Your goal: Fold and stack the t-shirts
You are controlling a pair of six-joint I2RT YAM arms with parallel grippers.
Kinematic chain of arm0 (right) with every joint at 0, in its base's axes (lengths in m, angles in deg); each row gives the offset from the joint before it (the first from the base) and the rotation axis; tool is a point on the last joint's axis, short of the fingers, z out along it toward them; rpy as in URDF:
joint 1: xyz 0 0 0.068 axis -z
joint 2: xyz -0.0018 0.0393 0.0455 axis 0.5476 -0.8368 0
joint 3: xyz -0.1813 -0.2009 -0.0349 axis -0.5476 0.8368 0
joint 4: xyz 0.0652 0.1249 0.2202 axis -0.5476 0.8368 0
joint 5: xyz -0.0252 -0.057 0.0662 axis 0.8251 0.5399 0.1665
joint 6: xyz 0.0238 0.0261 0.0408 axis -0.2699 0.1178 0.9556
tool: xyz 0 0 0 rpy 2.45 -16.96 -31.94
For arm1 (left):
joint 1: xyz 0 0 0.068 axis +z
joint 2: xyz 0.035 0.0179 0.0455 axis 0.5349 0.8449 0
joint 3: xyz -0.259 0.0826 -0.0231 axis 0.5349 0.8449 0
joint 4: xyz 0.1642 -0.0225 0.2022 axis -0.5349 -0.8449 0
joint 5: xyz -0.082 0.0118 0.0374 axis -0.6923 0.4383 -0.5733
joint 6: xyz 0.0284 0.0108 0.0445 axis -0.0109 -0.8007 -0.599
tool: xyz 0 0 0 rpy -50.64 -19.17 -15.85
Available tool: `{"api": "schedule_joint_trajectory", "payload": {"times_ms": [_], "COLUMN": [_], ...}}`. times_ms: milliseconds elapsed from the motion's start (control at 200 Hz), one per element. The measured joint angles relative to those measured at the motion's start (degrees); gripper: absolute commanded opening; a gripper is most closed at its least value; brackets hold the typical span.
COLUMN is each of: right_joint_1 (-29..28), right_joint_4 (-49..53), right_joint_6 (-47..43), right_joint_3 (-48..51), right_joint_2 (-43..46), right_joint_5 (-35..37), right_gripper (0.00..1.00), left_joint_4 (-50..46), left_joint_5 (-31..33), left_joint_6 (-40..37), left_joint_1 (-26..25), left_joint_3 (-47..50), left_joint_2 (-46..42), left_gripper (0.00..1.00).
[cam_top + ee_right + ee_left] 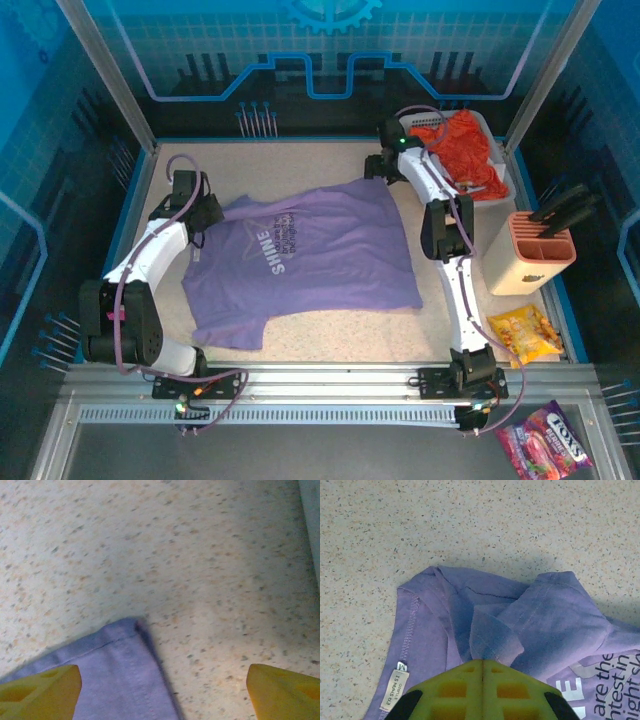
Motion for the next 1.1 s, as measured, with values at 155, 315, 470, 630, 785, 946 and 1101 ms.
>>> {"api": "schedule_joint_trajectory", "payload": {"times_ms": [155, 315, 470, 630, 785, 946, 1101], "right_joint_1": [1.40, 1.42, 2.34, 3.69, 3.74, 2.95, 1.64], "right_joint_4": [-2.75, -4.48, -4.26, -5.53, -5.64, -5.60, -5.18], "right_joint_6": [2.29, 5.01, 7.17, 6.29, 4.26, 2.05, 0.28], "right_joint_3": [0.02, -2.21, -3.04, -2.56, -2.21, -0.96, -0.96], "right_joint_2": [0.00, -1.42, -2.69, -2.69, -2.69, -2.71, -2.82], "right_joint_5": [-2.16, -2.47, -2.93, -7.87, -13.51, -16.48, -16.24], "right_gripper": [0.88, 0.88, 0.85, 0.79, 0.71, 0.66, 0.60], "left_joint_4": [0.92, 1.75, 1.75, 1.75, 1.75, 1.75, 1.75], "left_joint_5": [-0.15, -0.28, -1.05, -1.70, -2.16, -2.73, -2.73], "left_joint_6": [0.57, 0.57, 0.55, 0.55, 0.55, 0.50, 0.39], "left_joint_1": [-0.39, -1.03, -1.11, -1.11, -1.11, -1.11, -1.11], "left_joint_3": [0.00, 0.00, 0.00, 0.00, 0.00, 0.00, 0.00], "left_joint_2": [0.00, 0.00, 0.00, 0.00, 0.00, 0.00, 0.00], "left_gripper": [0.00, 0.00, 0.00, 0.00, 0.00, 0.00, 0.00]}}
